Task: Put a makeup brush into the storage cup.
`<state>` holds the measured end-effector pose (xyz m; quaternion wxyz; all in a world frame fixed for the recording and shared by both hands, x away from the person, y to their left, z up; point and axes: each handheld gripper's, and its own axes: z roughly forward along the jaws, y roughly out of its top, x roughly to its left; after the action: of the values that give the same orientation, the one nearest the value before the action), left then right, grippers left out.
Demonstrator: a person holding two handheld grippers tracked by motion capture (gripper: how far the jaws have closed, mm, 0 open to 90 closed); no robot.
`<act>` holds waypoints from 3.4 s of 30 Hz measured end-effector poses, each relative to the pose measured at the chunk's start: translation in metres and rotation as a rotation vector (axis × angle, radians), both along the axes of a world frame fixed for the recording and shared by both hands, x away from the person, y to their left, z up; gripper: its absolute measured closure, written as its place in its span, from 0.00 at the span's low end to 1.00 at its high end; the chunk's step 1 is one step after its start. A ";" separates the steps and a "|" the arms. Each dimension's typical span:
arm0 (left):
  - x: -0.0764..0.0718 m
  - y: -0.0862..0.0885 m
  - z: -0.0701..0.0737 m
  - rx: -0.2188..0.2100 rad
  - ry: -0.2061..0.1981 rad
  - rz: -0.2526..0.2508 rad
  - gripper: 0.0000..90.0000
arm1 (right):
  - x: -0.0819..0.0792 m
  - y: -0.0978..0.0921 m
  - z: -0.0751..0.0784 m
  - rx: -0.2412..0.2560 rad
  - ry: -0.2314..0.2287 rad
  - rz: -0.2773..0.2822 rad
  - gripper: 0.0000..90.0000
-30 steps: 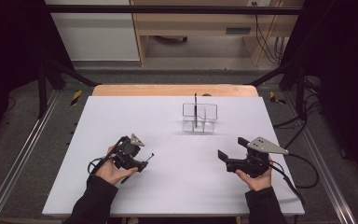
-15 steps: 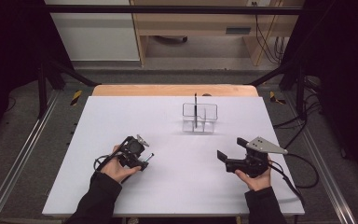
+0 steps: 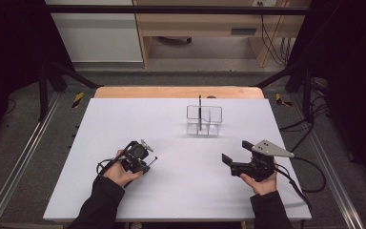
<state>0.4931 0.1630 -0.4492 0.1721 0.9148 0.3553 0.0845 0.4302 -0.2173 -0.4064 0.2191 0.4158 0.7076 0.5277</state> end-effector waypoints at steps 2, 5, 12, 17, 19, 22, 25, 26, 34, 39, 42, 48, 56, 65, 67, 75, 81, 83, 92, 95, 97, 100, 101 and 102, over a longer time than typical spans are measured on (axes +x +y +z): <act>0.000 0.000 0.000 0.001 0.004 -0.001 0.83 | 0.000 0.000 0.000 -0.002 0.000 0.002 0.08; -0.001 -0.001 0.000 0.002 0.009 0.000 0.86 | 0.000 0.000 0.000 0.000 0.000 0.000 0.08; -0.002 0.000 0.001 0.007 0.020 -0.007 0.90 | 0.000 0.000 -0.001 -0.003 0.004 0.001 0.08; -0.003 -0.001 0.001 0.012 0.017 -0.007 0.91 | 0.000 0.001 -0.001 -0.002 0.007 0.003 0.08; -0.003 -0.001 0.001 0.012 0.017 -0.010 0.92 | 0.000 0.001 -0.001 -0.001 0.006 0.004 0.08; -0.003 -0.001 0.001 0.014 0.016 -0.013 0.92 | 0.001 0.001 -0.001 -0.002 0.006 0.005 0.08; -0.003 -0.001 0.001 0.016 0.013 -0.019 0.92 | 0.001 0.001 -0.001 -0.003 0.006 0.006 0.08; -0.004 -0.002 0.001 0.017 0.012 -0.021 0.92 | 0.001 0.001 -0.001 -0.003 0.006 0.005 0.08; -0.005 -0.002 0.001 0.026 -0.001 -0.043 0.92 | 0.001 0.001 -0.001 -0.002 0.007 0.006 0.08; -0.010 0.000 0.007 -0.005 -0.050 -0.043 0.92 | 0.001 0.001 -0.001 -0.001 0.007 0.006 0.08; -0.013 0.003 0.014 -0.031 -0.083 -0.044 0.93 | 0.001 0.001 -0.001 -0.004 0.006 0.007 0.08; -0.020 0.007 0.025 -0.092 -0.159 -0.032 0.93 | 0.000 0.002 -0.001 0.001 0.005 0.007 0.08; -0.026 0.009 0.034 -0.146 -0.212 -0.029 0.93 | 0.000 0.002 -0.001 0.011 0.004 0.010 0.09; -0.036 0.009 0.043 -0.207 -0.282 -0.018 0.93 | -0.002 0.005 0.001 0.020 -0.003 0.021 0.09; -0.037 0.008 0.044 -0.223 -0.297 -0.013 0.93 | -0.002 0.005 0.001 0.026 -0.002 0.023 0.09; -0.044 0.006 0.050 -0.277 -0.354 0.002 0.93 | -0.002 0.009 0.002 0.046 0.001 0.027 0.09; -0.046 0.005 0.050 -0.301 -0.373 0.012 0.93 | -0.002 0.012 0.004 0.076 0.000 0.035 0.09; -0.047 0.004 0.051 -0.306 -0.370 0.010 0.93 | -0.002 0.014 0.005 0.084 0.001 0.039 0.09; -0.050 0.001 0.053 -0.346 -0.401 0.018 0.93 | -0.001 0.019 0.007 0.101 -0.005 0.064 0.09; -0.051 0.000 0.055 -0.353 -0.418 0.019 0.93 | 0.000 0.021 0.008 0.109 -0.005 0.067 0.10; -0.052 -0.001 0.055 -0.355 -0.422 0.020 0.93 | 0.001 0.022 0.009 0.109 -0.001 0.070 0.10; -0.054 -0.004 0.057 -0.360 -0.439 0.020 0.93 | 0.002 0.025 0.008 0.115 0.007 0.079 0.10; -0.054 -0.004 0.058 -0.366 -0.444 0.023 0.93 | 0.003 0.025 0.008 0.118 0.010 0.084 0.10; -0.054 -0.005 0.059 -0.370 -0.447 0.024 0.93 | 0.003 0.026 0.008 0.119 0.013 0.092 0.10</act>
<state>0.4387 0.1584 -0.3904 0.4090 0.8223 0.3289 0.2201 0.4334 -0.1915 -0.3983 0.1649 0.3984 0.6946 0.5758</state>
